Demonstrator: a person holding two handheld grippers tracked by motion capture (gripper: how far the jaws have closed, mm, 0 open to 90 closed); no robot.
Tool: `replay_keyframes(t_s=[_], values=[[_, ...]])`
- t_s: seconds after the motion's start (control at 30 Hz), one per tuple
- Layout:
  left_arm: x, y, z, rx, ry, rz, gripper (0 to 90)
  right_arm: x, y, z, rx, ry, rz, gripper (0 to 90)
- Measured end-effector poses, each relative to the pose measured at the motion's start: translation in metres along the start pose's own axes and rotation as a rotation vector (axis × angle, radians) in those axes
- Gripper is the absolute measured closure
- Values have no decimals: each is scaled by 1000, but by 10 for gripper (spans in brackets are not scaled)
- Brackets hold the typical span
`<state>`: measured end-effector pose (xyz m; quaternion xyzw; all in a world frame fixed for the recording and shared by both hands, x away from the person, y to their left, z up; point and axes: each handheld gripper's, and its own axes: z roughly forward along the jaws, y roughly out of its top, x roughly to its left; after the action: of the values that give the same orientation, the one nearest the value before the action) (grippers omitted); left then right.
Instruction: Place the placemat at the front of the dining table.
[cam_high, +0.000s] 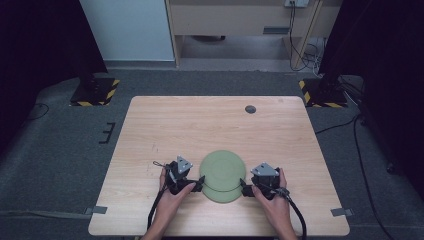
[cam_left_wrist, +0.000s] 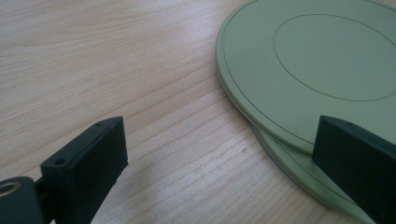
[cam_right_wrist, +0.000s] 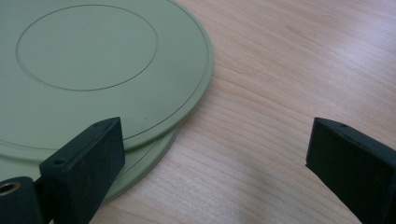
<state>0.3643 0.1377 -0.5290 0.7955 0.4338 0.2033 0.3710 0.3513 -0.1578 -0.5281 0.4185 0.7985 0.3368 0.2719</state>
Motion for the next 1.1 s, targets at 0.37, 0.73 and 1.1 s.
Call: replay_keyframes(t_s=[0.37, 0.73, 1.1], values=[[0, 0, 4, 9, -4, -2, 0, 0, 0, 2, 6, 0, -2, 24], [-1, 0, 4, 7, 6, -1, 21, 0, 1, 4, -2, -23, 4, 42], [0, -1, 5, 14, 11, -2, 0, 3, 0, 2, -4, -11, -4, 47]])
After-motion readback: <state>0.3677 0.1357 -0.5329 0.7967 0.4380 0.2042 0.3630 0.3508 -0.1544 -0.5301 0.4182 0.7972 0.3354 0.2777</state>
